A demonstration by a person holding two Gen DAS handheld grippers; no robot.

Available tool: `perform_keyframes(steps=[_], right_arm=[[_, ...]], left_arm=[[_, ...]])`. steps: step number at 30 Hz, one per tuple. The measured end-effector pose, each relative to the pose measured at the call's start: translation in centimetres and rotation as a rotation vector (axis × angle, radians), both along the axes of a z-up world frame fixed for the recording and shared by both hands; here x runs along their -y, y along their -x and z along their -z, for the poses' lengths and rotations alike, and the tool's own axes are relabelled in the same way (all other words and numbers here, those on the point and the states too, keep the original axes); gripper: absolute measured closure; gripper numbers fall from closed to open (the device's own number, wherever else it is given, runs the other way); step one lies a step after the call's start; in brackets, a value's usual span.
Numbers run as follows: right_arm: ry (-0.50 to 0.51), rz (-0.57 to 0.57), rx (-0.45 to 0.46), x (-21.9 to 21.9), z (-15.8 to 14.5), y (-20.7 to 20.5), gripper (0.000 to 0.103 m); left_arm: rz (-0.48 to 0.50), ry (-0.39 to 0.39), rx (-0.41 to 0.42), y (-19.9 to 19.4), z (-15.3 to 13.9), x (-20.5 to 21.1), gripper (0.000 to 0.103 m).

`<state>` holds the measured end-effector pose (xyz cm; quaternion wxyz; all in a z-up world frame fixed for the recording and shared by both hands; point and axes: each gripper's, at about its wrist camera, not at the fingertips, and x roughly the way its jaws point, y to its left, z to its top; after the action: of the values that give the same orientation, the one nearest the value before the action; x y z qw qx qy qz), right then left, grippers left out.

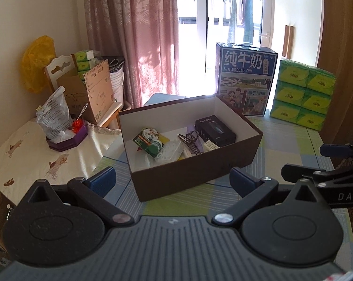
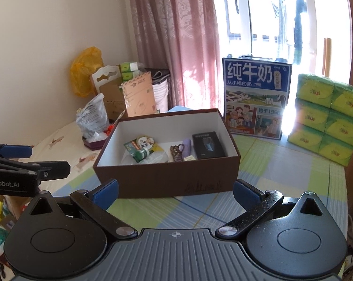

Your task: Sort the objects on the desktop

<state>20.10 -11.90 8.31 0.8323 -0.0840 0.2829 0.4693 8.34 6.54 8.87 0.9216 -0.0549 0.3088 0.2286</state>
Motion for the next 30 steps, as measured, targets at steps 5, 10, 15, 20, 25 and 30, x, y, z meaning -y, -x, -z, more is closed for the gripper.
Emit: perform_keyframes(steps=[5, 10, 15, 20, 25, 30], right_arm=[[0.013, -0.026, 0.015, 0.9, 0.1, 0.9, 0.002], [0.030, -0.048, 0.029, 1.7, 0.3, 1.6, 0.002], [0.041, -0.059, 0.032, 2.3, 0.7, 2.1, 0.002], [0.054, -0.063, 0.028, 2.8, 1.1, 2.3, 0.002], [0.072, -0.070, 0.020, 3.1, 1.7, 2.5, 0.002], [0.086, -0.080, 0.015, 3.3, 2.1, 2.7, 0.002]], left_arm=[[-0.028, 0.006, -0.007, 1.1, 0.2, 1.2, 0.001], [-0.052, 0.016, -0.016, 1.9, 0.5, 2.0, 0.001], [-0.071, 0.021, -0.030, 2.8, 1.1, 2.7, 0.001], [-0.084, 0.029, -0.045, 3.5, 1.6, 3.3, 0.001], [-0.093, 0.037, -0.065, 3.9, 2.3, 3.9, 0.001], [-0.102, 0.052, -0.085, 4.3, 3.1, 4.2, 0.001]])
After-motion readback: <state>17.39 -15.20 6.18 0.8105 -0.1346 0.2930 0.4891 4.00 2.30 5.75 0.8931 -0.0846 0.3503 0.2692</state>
